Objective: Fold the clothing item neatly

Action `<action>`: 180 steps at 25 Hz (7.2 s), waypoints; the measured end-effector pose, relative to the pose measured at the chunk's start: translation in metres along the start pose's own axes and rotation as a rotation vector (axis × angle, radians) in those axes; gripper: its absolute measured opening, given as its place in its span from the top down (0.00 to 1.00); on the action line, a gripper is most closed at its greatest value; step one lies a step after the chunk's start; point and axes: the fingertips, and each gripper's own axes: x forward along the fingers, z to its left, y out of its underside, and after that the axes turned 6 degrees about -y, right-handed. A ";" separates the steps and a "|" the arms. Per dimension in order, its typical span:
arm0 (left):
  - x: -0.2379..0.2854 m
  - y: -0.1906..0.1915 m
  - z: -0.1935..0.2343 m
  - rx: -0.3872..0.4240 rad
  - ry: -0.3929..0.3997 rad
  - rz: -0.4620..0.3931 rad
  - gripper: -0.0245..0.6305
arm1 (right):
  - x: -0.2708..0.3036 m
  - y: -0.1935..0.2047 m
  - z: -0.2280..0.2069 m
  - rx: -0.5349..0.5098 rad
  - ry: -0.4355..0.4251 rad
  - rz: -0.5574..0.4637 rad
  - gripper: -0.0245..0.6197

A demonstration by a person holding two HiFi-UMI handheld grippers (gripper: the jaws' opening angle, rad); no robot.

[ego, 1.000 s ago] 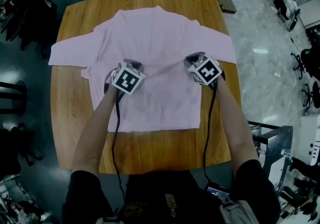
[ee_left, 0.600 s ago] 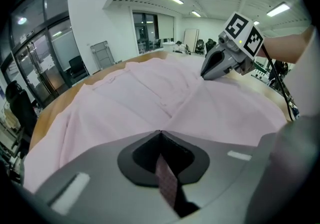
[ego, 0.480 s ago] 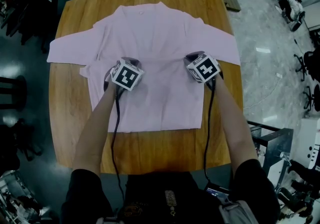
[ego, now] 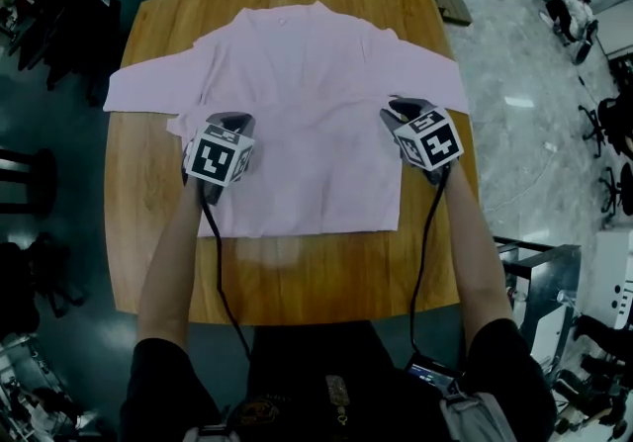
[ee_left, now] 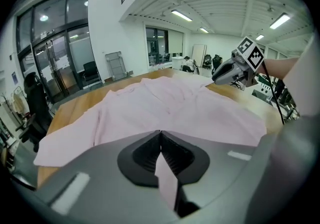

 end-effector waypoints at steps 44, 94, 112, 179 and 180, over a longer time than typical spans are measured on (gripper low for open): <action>-0.147 0.245 0.000 -0.264 -0.239 0.156 0.91 | -0.080 0.177 0.143 0.214 0.211 0.132 0.91; -0.176 0.078 -0.019 -0.212 -0.121 -0.138 0.95 | -0.174 0.080 0.086 0.290 0.396 -0.209 0.96; 0.023 -0.133 -0.141 -0.157 0.031 -0.147 0.95 | -0.129 0.105 -0.142 0.428 0.341 -0.249 0.89; -0.011 -0.035 0.014 -0.119 0.160 -0.163 0.95 | 0.111 -0.122 0.061 0.168 0.027 -0.065 0.79; -0.010 -0.038 0.014 -0.117 0.160 -0.168 0.95 | 0.103 -0.124 0.058 0.174 0.043 -0.080 0.79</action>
